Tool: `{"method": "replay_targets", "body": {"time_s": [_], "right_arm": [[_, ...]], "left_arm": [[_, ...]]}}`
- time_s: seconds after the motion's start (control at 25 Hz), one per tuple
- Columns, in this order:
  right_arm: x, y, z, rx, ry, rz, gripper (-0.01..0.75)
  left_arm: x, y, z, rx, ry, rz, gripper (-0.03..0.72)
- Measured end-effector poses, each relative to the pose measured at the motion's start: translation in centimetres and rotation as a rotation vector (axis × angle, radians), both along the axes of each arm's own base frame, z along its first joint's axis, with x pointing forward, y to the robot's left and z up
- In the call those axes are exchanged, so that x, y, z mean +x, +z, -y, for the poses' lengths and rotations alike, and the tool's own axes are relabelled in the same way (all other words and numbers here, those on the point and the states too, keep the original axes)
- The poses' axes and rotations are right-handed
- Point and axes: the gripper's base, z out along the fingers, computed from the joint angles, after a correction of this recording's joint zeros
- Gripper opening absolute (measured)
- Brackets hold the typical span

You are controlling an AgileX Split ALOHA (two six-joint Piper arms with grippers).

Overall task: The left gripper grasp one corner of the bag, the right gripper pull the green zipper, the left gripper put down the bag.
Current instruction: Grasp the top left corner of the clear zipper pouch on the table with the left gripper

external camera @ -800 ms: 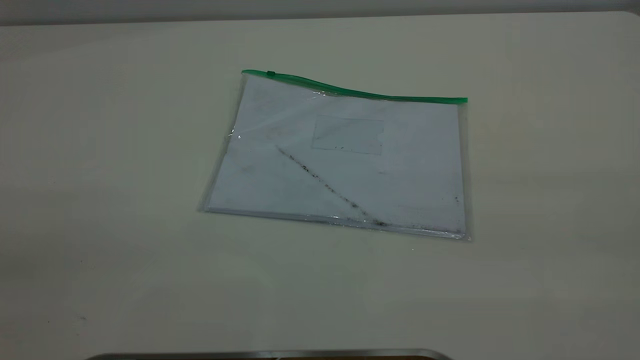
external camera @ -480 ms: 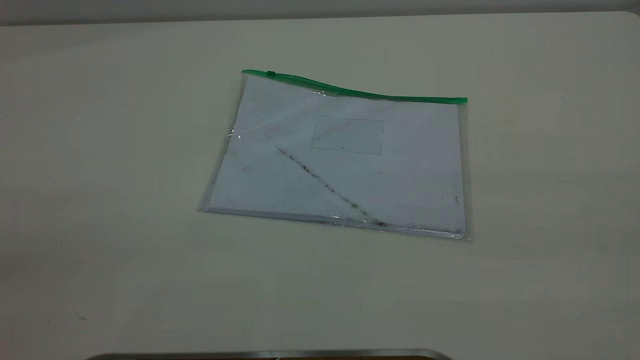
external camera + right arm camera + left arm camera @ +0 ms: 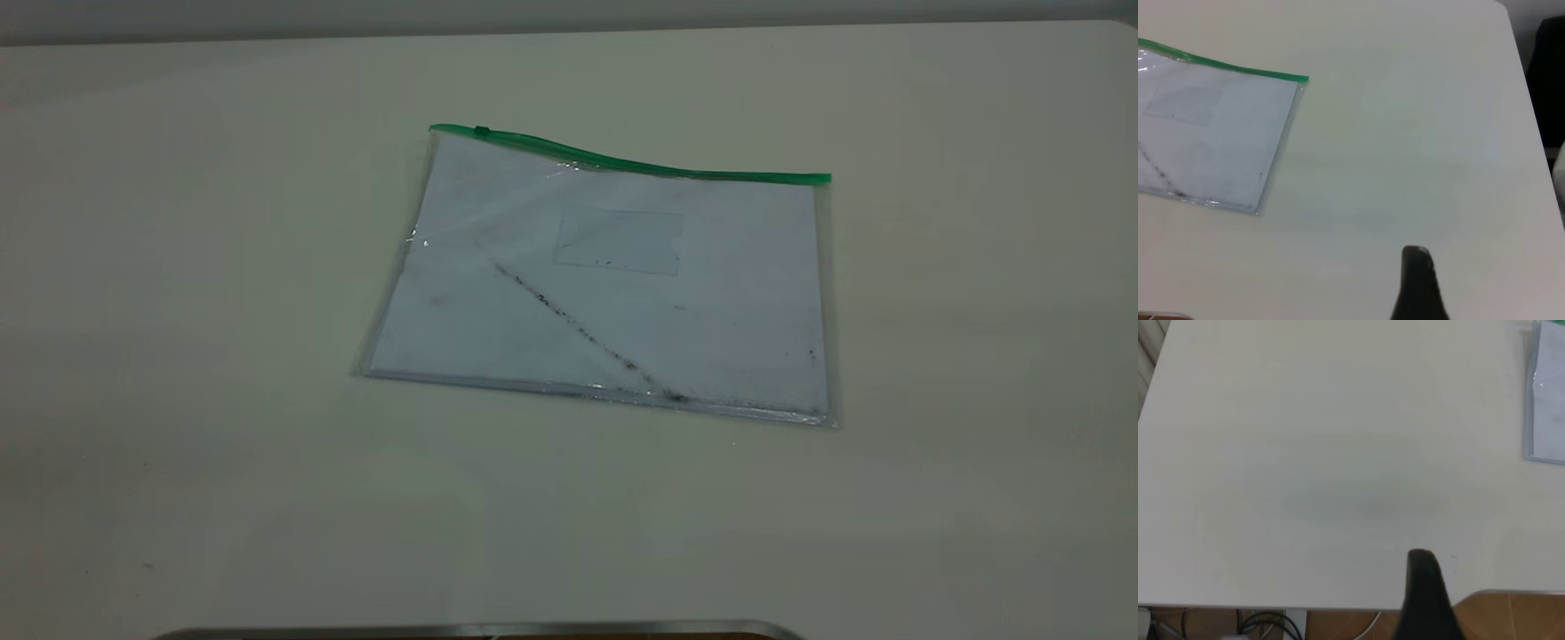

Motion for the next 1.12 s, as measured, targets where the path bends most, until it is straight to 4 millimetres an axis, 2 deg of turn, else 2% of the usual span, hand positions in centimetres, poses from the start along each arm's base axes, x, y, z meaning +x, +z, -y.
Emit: {"method": "replay_targets", "body": {"time_s": [0.8, 1.0, 1.12], "right_arm": [[0.0, 0.0, 0.0, 0.0, 0.0, 0.001, 0.578], [-0.2, 0.9, 0.0, -0.002, -0.002, 0.047, 0.578], [-0.6, 2.3, 0.0, 0.002, -0.006, 0.121, 0.578]], "left_arm": [[0.2, 0.2, 0.0, -0.023, 0.013, -0.013, 0.588], [2.2, 3.5, 0.2, -0.081, 0.033, -0.038, 0.588], [5.3, 5.4, 0.5, -0.122, -0.003, -0.057, 0.588]]}}
